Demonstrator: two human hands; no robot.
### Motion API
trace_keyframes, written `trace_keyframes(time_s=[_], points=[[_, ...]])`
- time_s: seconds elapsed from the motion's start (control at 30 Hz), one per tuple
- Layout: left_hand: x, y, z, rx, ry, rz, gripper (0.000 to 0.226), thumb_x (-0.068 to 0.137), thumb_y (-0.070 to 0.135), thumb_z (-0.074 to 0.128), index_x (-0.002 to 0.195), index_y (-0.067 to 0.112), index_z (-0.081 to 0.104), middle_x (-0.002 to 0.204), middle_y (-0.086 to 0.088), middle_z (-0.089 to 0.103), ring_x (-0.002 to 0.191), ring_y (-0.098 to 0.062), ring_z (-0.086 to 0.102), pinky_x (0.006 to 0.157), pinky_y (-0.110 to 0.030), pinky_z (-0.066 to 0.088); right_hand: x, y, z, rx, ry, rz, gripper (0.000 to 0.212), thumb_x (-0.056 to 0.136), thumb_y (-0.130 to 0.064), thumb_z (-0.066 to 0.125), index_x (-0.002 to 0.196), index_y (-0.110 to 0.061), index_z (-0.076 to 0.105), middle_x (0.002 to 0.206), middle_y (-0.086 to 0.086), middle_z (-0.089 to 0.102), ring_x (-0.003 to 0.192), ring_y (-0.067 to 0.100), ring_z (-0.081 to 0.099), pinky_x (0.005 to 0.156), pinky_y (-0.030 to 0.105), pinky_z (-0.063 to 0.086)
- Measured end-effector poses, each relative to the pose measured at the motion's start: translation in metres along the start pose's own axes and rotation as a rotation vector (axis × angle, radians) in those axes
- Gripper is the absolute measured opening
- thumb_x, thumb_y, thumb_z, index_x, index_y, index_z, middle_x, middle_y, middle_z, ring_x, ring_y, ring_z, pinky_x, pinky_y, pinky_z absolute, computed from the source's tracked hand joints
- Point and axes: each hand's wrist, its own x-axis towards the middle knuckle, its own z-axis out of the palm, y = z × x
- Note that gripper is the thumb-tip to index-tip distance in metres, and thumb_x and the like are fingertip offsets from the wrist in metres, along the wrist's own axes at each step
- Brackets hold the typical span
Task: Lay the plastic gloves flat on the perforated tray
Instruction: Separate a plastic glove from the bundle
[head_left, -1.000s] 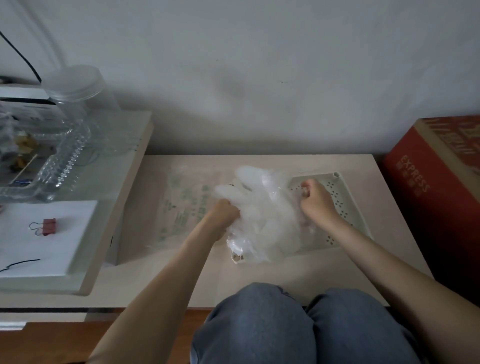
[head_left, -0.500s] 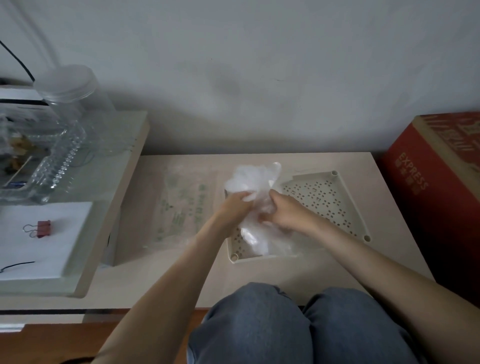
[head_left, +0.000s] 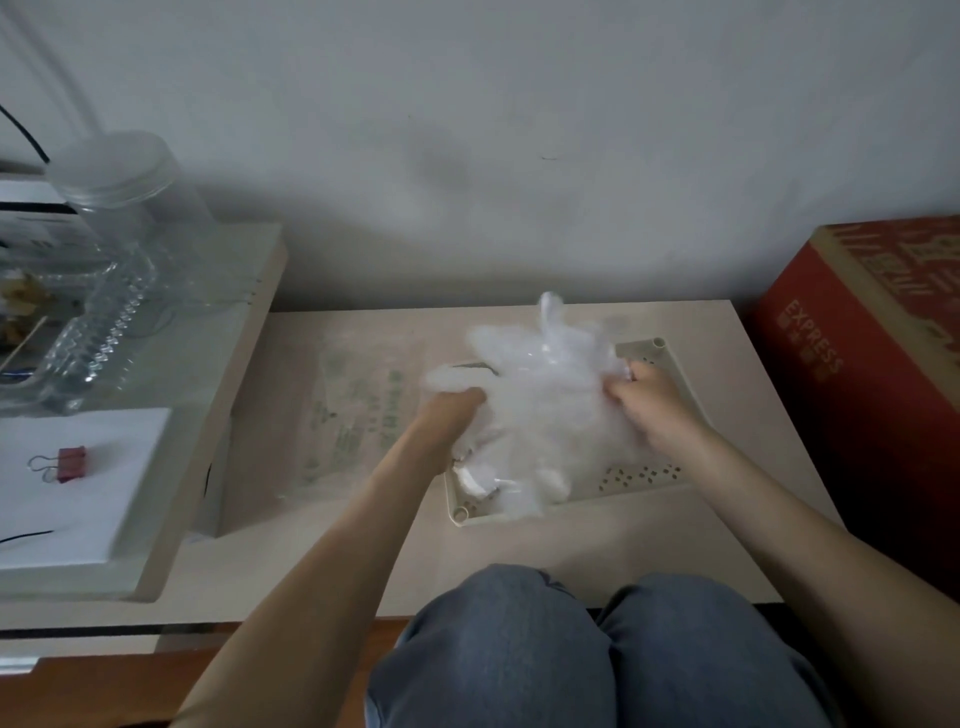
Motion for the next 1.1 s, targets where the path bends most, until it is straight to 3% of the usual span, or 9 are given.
trace_keyframes(time_s=[0.17, 0.27, 0.37, 0.5, 0.63, 0.73, 0.83, 1.0, 1.1], points=[[0.0, 0.002, 0.001, -0.089, -0.088, -0.073, 0.074, 0.072, 0.065, 0.07, 0.121, 0.011, 0.06, 0.115, -0.008, 0.066, 0.099, -0.024, 0.067, 0.082, -0.036, 0.057, 0.006, 0.011, -0.012, 0.003, 0.174, 0.127, 0.019, 0.09, -0.025, 0.049, 0.096, -0.013, 0.062, 0.091, 0.009, 0.064, 0.073, 0.022, 0.057, 0.062, 0.028, 0.042], [-0.002, 0.001, 0.009, -0.04, -0.122, -0.062, 0.054, 0.081, 0.046, 0.071, 0.118, 0.008, 0.059, 0.097, -0.001, 0.067, 0.085, -0.015, 0.065, 0.068, -0.025, 0.053, 0.007, 0.012, -0.013, 0.137, 0.05, 0.18, 0.075, 0.074, -0.07, 0.06, 0.128, -0.018, 0.056, 0.127, 0.003, 0.06, 0.108, 0.022, 0.06, 0.093, 0.036, 0.048], [-0.003, -0.003, 0.019, 0.111, -0.054, -0.012, 0.052, 0.081, 0.04, 0.074, 0.115, 0.004, 0.059, 0.101, 0.002, 0.062, 0.088, -0.015, 0.059, 0.071, -0.024, 0.046, 0.0, 0.008, -0.008, 0.033, -0.069, 0.125, 0.099, 0.072, -0.065, 0.069, 0.148, -0.018, 0.026, 0.141, -0.001, 0.043, 0.129, 0.023, 0.045, 0.108, 0.042, 0.036], [-0.002, -0.003, 0.029, 0.141, -0.091, 0.016, 0.028, 0.081, 0.035, 0.075, 0.092, 0.012, 0.063, 0.09, -0.003, 0.067, 0.077, -0.014, 0.062, 0.06, -0.02, 0.048, -0.011, 0.011, 0.001, -0.008, -0.206, 0.119, 0.051, 0.073, -0.037, 0.08, 0.115, -0.012, 0.064, 0.104, -0.002, 0.071, 0.092, 0.014, 0.068, 0.081, 0.027, 0.051], [0.001, -0.006, 0.034, 0.051, -0.055, 0.07, 0.009, 0.085, 0.011, 0.069, 0.081, 0.009, 0.062, 0.08, -0.007, 0.063, 0.067, -0.016, 0.059, 0.052, -0.017, 0.049, -0.016, 0.012, 0.006, -0.029, -0.188, 0.119, 0.011, 0.081, -0.028, 0.073, 0.083, -0.019, 0.067, 0.087, 0.0, 0.069, 0.078, 0.011, 0.064, 0.07, 0.024, 0.047], [-0.003, -0.002, 0.034, 0.019, -0.035, 0.094, 0.015, 0.089, 0.005, 0.061, 0.077, 0.013, 0.057, 0.073, -0.003, 0.057, 0.064, -0.011, 0.053, 0.044, -0.011, 0.045, -0.016, 0.007, 0.006, -0.048, -0.154, 0.043, 0.01, 0.089, -0.022, 0.063, 0.079, -0.02, 0.064, 0.077, -0.002, 0.066, 0.068, 0.009, 0.062, 0.059, 0.022, 0.047], [-0.007, 0.004, 0.031, 0.003, -0.131, 0.114, 0.012, 0.092, 0.008, 0.057, 0.082, 0.014, 0.062, 0.08, -0.003, 0.061, 0.072, -0.014, 0.061, 0.064, -0.021, 0.052, -0.017, 0.001, 0.004, 0.114, -0.238, 0.028, 0.011, 0.088, -0.017, 0.063, 0.096, -0.011, 0.067, 0.085, 0.004, 0.074, 0.075, 0.016, 0.071, 0.071, 0.029, 0.057], [-0.012, 0.009, 0.017, -0.116, -0.146, 0.112, 0.013, 0.087, 0.009, 0.067, 0.078, 0.013, 0.058, 0.055, 0.003, 0.06, 0.038, -0.002, 0.055, 0.038, -0.015, 0.042, -0.011, -0.005, 0.011, 0.317, -0.362, 0.115, 0.021, 0.09, -0.017, 0.062, 0.11, -0.011, 0.064, 0.098, 0.008, 0.074, 0.088, 0.022, 0.072, 0.077, 0.035, 0.055], [-0.013, 0.012, 0.001, -0.045, -0.13, 0.135, 0.01, 0.088, 0.008, 0.064, 0.081, 0.013, 0.06, 0.066, -0.002, 0.058, 0.043, -0.004, 0.055, 0.04, -0.017, 0.042, -0.016, -0.014, 0.014, 0.305, -0.417, 0.114, 0.015, 0.094, -0.019, 0.058, 0.102, -0.011, 0.067, 0.093, 0.006, 0.074, 0.086, 0.019, 0.071, 0.078, 0.034, 0.054]])
